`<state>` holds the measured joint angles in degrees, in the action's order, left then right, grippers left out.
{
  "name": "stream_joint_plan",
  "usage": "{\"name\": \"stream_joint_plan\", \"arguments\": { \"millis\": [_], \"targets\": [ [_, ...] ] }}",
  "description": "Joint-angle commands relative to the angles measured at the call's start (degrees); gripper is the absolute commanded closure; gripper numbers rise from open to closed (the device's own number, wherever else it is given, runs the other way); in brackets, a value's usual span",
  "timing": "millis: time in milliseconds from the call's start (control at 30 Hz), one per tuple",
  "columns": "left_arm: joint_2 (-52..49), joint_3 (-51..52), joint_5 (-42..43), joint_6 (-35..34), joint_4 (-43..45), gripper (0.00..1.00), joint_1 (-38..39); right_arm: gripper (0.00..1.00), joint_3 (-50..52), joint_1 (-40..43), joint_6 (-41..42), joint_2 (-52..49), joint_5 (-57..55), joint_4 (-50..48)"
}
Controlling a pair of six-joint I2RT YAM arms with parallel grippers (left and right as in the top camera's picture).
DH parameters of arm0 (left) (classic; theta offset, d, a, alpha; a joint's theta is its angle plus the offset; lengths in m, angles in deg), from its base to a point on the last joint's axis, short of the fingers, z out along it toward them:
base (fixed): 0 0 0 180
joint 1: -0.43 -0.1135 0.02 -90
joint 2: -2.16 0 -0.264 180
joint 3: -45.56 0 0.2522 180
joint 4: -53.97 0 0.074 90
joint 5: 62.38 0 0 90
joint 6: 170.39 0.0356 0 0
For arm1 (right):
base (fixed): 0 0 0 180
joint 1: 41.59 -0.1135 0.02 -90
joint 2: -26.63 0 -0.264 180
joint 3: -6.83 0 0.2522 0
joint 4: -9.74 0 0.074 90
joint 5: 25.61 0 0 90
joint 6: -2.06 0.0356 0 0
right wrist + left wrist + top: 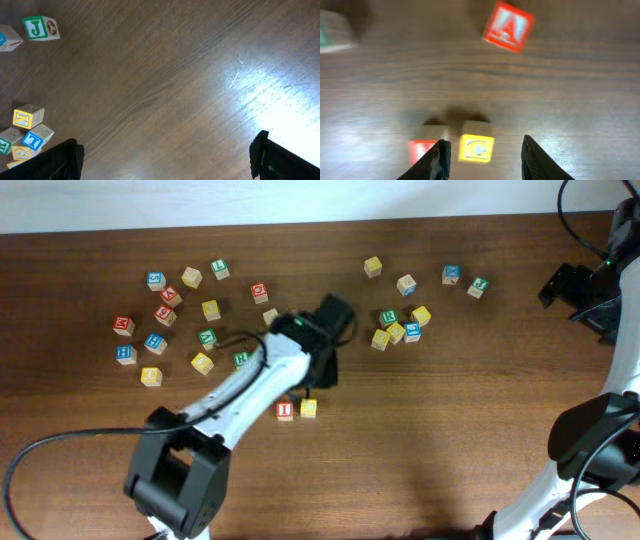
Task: Spell out ICRA
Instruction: 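Withdraw the left arm to the left edge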
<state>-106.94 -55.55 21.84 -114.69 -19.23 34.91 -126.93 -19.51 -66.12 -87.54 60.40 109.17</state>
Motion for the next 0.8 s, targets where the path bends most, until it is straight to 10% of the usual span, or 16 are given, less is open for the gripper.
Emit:
{"name": "stream_joint_plan", "arguments": {
  "millis": [0, 233, 433, 767],
  "targets": [
    [0.0, -10.9, -0.1, 3.1, -6.2, 0.62, -6.5, 0.02, -0.2, 0.1, -0.4, 0.3, -0.1, 0.0],
    [0.0, -20.0, 0.0, 3.1, -14.9, 0.54, -25.2, 0.02, -0.2, 0.1, -0.4, 0.3, -0.1, 0.0],
    [-0.1, -19.2, 0.0, 3.1, -18.6, 0.01, -41.9, 0.02, -0.2, 0.1, -0.4, 0.3, -0.1, 0.0],
    [-0.1, -12.5, 8.2, 2.5, -16.6, 0.01, -55.7, 0.02, -0.2, 0.1, -0.4, 0.3, -0.1, -0.5]
  ]
}}
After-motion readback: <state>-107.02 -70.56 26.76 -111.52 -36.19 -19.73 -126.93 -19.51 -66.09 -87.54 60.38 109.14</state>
